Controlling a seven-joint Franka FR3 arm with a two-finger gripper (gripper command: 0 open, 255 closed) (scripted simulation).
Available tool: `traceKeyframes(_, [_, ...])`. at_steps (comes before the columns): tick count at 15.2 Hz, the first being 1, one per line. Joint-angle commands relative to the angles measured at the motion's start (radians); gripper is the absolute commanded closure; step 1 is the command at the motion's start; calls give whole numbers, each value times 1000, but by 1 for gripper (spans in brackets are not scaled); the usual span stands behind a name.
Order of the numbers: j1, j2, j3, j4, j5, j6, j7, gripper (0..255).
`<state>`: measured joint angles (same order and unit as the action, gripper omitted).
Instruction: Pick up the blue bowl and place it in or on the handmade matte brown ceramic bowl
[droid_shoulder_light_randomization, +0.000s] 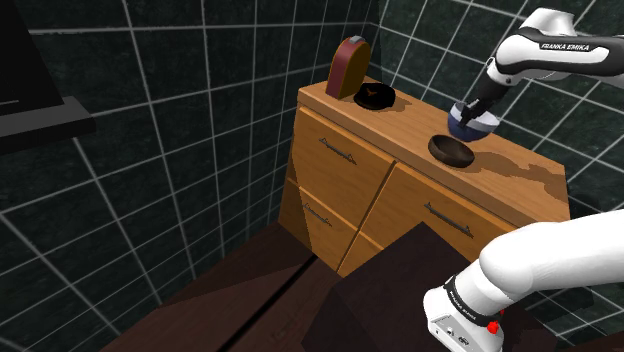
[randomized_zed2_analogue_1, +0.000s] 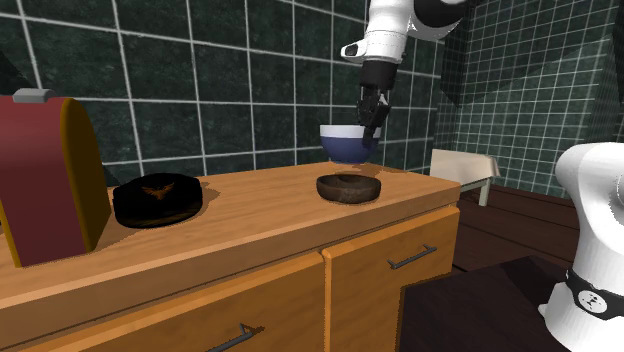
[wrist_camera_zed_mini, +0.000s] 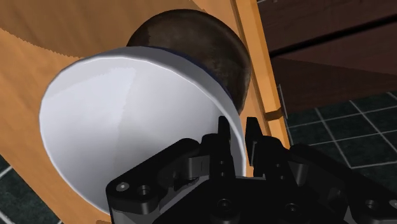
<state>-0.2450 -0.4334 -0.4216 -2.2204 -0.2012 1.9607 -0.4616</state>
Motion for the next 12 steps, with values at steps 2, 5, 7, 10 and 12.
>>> traceKeyframes(2, [-2,1,-6,-41,-4,43,1,255])
traceKeyframes(5, [-4,7,-12,-76,-7,84,2,255])
traceKeyframes(7, [-5,12,-16,-99,-9,112,3,255])
traceKeyframes(10, [-5,16,-19,-114,-10,131,3,255])
traceKeyframes(12, [-5,16,-19,-114,-10,131,3,255])
